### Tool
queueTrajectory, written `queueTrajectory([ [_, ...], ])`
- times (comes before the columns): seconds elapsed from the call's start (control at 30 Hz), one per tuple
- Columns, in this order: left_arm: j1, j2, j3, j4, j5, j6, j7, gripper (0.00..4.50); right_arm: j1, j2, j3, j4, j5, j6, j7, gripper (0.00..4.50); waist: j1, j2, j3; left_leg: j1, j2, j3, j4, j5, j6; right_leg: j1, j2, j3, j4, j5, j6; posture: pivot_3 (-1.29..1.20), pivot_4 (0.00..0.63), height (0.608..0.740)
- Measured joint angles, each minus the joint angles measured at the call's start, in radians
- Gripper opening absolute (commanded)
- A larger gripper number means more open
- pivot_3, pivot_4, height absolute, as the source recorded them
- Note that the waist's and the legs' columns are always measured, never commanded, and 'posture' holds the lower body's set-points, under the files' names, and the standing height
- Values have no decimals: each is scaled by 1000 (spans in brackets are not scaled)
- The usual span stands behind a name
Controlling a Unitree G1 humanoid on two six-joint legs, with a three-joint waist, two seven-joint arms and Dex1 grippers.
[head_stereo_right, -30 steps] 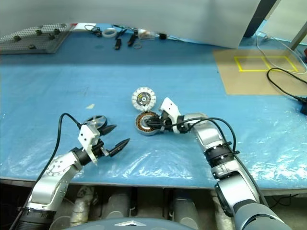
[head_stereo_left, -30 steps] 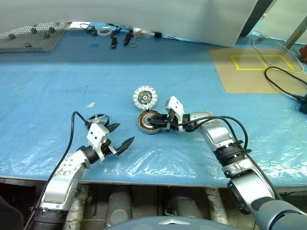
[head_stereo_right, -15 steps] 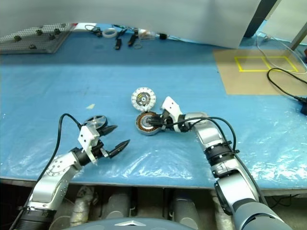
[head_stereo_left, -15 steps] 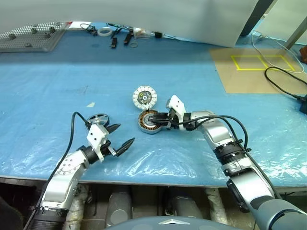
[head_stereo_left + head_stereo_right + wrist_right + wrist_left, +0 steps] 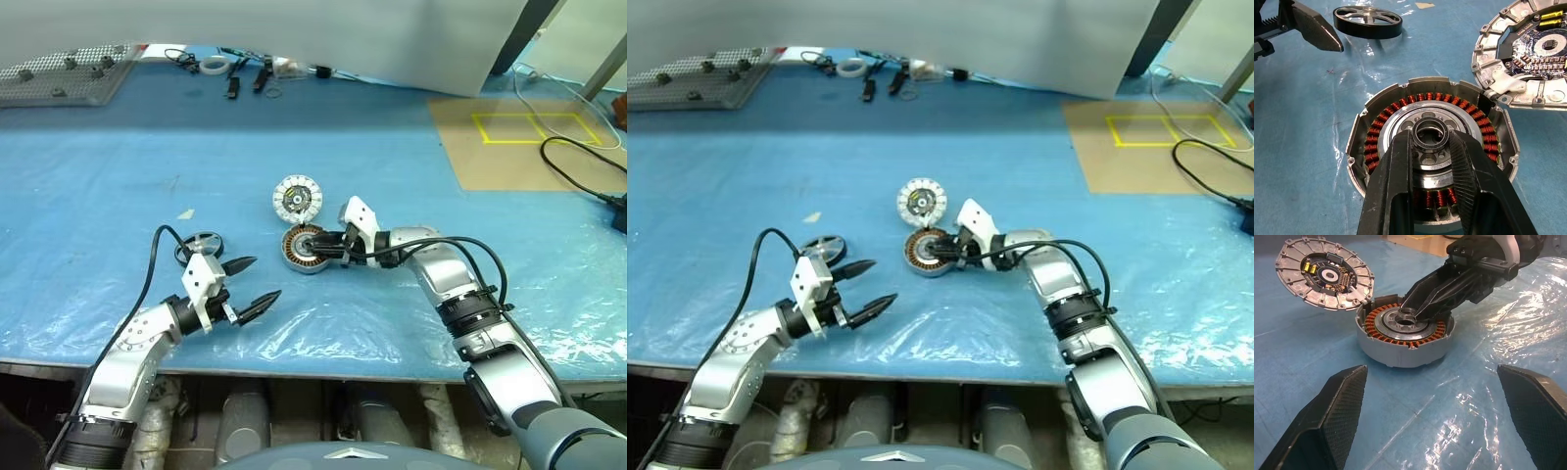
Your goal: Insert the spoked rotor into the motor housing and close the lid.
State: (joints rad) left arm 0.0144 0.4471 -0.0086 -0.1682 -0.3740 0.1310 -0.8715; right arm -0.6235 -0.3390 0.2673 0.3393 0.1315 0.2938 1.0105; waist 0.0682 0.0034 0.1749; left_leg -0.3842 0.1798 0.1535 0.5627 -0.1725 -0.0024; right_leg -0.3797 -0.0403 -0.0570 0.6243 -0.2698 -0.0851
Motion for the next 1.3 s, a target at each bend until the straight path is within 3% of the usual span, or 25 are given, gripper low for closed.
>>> queueTrajectory([
  [1.3,-18,5,0,-13,1,36,26,4500,-23,13,0,49,-53,-69,10,664,0,0,0,0,0,0,1,0,1,0,0,0,1,0,0,0,150,740],
])
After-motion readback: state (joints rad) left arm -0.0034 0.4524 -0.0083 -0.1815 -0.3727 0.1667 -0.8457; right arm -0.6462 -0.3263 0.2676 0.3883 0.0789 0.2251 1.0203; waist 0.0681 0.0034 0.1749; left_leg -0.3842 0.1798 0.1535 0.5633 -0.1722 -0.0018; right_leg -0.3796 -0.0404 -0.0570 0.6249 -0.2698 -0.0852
